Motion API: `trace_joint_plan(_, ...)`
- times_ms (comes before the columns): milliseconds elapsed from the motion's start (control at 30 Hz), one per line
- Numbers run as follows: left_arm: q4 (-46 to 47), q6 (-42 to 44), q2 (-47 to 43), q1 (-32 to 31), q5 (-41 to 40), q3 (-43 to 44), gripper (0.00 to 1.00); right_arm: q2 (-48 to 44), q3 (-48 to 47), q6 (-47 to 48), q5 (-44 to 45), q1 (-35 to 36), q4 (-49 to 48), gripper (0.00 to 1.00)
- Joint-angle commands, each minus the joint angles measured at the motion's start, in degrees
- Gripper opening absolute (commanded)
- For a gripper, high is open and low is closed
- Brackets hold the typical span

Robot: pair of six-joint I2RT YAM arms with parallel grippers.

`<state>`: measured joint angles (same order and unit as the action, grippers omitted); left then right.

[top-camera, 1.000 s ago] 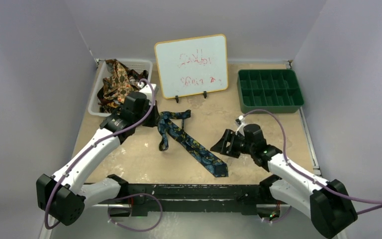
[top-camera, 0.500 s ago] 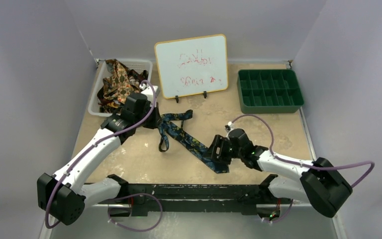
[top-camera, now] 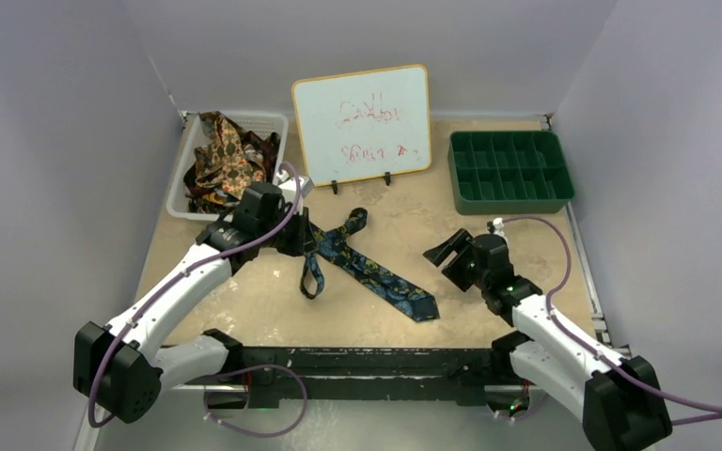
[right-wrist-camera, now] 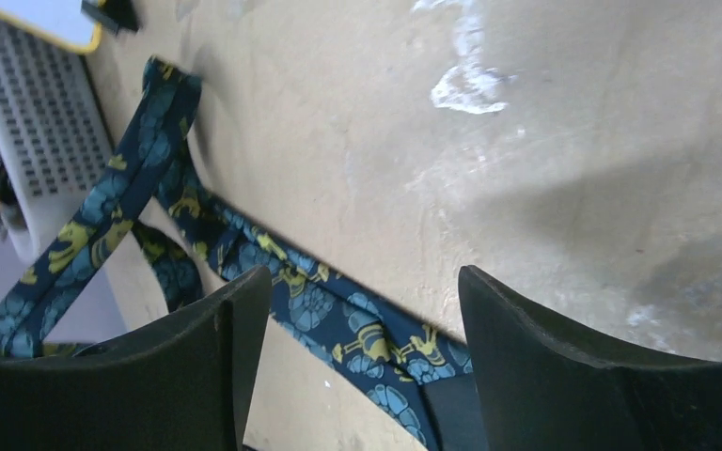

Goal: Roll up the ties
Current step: Flatten out the tie at the center of the board.

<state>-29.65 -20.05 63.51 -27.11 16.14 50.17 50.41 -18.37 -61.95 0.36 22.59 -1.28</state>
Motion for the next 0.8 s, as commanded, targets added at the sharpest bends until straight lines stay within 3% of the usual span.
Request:
trace_joint_plan(0,1.4,-0.9,-0.8,0.1,1.8,-0.2,0.0,-0.2,-3.3,9.0,-9.6,0.1,-5.8,0.76)
trace_joint_plan(100,0.6,-0.8,-0.8,0.1,0.3,0.4,0.0,2.2,-1.8,11.1,-20.4,3.6,-12.3,0.79)
trace_joint_plan(233,0.1,-0.9,-0.7,0.1,-2.0,0.3,0.0,7.8,-5.3,9.7,-14.9,16.1,-13.5,0.84)
trace_joint_plan(400,-0.2,-1.7,-1.7,0.2,-3.2,-0.3,0.0,14.8,-5.8,5.8,-13.2,18.6,-20.9,0.85)
trace_joint_plan(500,-0.3,-1.9,-1.9,0.1,-4.0,-1.0,0.0,19.8,-7.9,4.7,-9.7,19.3,-19.1,0.86)
trace_joint_plan(667,-0.6,-1.5,-1.6,0.1,-4.7,-0.9,0.0,23.8,-3.0,0.5,-10.7,19.3,-24.7,0.86)
trace_joint_plan(767,-1.0,-1.3,-0.7,0.1,-4.5,-0.3,0.0,23.2,-1.4,-0.4,-6.7,19.3,-20.8,0.87)
